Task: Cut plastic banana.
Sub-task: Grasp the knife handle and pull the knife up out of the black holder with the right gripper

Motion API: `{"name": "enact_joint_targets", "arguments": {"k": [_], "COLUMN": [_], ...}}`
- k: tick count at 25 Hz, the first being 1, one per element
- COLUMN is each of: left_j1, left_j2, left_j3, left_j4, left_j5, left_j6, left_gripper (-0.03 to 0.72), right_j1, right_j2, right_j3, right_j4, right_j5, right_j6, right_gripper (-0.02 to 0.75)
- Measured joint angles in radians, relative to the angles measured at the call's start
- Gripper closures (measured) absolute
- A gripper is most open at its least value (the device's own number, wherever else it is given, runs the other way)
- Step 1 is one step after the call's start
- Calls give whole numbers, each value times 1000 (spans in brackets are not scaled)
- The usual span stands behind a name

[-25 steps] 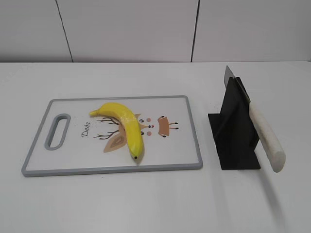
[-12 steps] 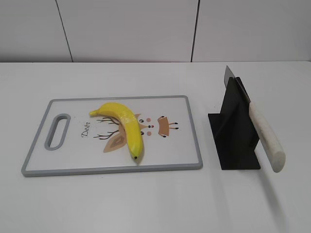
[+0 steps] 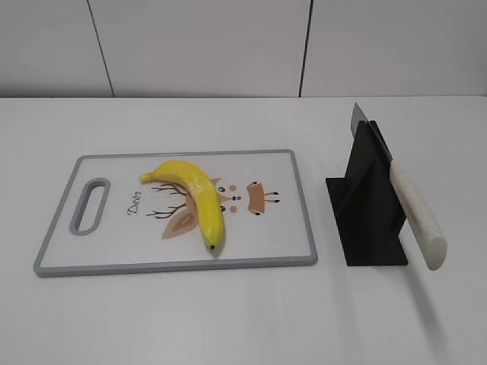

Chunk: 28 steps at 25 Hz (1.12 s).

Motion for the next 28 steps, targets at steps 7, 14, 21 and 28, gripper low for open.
{"name": "enact_joint_targets", "arguments": {"k": [7,14,21,28], "left_j1": [0,0,0,0], "left_j2": [0,0,0,0], "left_j3": [0,0,0,0], "left_j4": [0,0,0,0], "left_j5": [0,0,0,0], "left_j6": [0,0,0,0], "left_gripper": [118,118,118,118], "right_j1": [0,0,0,0], "right_j2": [0,38,187,434], "right_j3": [0,0,-27,-92], "right_j4": [28,33,32,64], "right_j5": [0,0,-41,-94], "right_j6": [0,0,-154,-144], "right_gripper": [153,153,153,153]}}
